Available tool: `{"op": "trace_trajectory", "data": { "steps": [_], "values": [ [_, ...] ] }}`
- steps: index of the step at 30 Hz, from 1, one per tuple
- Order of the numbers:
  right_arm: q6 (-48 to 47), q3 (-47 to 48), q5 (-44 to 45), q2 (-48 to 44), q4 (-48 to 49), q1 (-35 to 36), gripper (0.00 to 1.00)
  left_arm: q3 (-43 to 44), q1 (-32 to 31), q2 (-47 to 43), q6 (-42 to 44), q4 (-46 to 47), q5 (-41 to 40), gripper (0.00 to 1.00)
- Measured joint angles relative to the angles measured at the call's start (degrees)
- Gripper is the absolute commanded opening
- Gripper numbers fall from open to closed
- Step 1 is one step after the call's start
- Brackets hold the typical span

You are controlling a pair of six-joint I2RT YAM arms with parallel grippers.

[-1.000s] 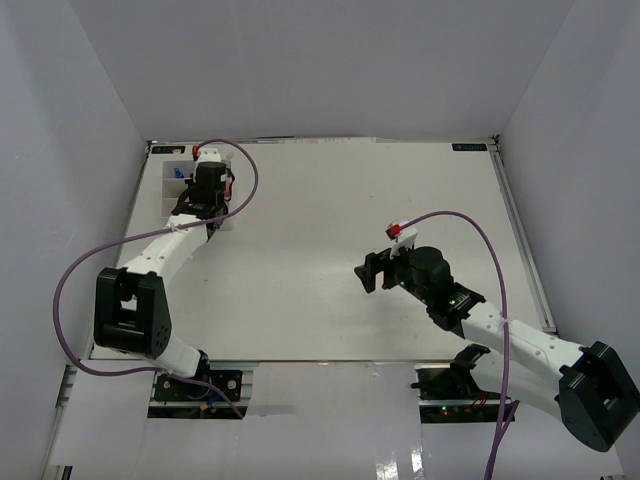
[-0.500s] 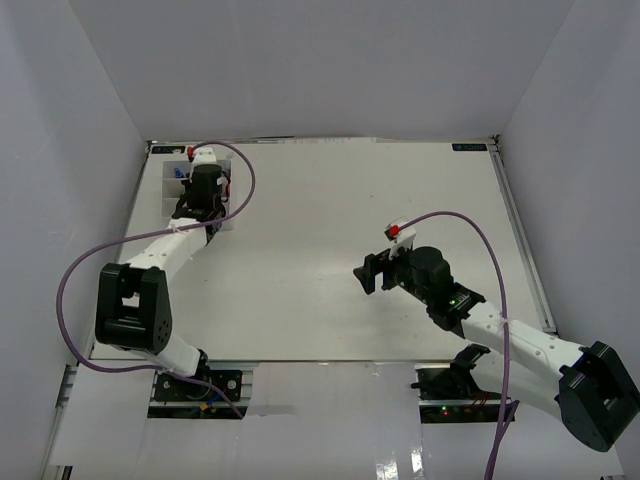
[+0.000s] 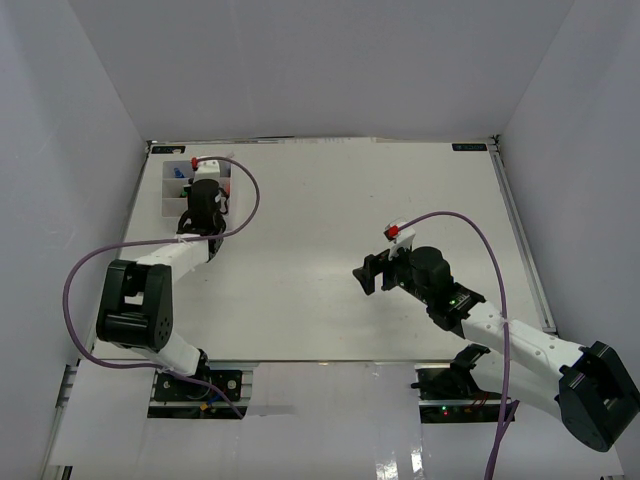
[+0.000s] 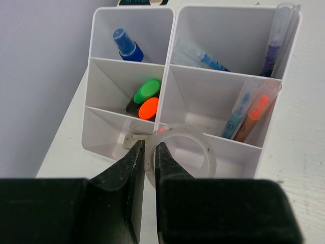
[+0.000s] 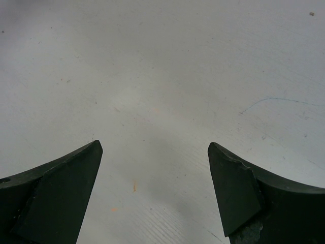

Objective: Sort the stationery into containers
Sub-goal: Place the stationery in the storage box.

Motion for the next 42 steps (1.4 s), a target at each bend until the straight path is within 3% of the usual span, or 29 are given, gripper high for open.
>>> {"op": "trace_trajectory", "data": {
  "steps": [16,27,42],
  "values": [
    [-0.24,-0.02,-0.09,0.0,0.02,0.0,0.91,-10.95,0.48,-0.02,13.27,20.28,6.21,0.13],
    [-0.46,-0.07,-0.22,0.0,0.04,0.0,0.91,-11.93,0.68,0.81,16.9,27.76,9.55,0.15],
    [-1.09,-0.07,-0.22,0.0,0.11,0.0,0.91,-14.38,0.85,4.9,17.16,33.16,12.26,0.29]
  ]
}}
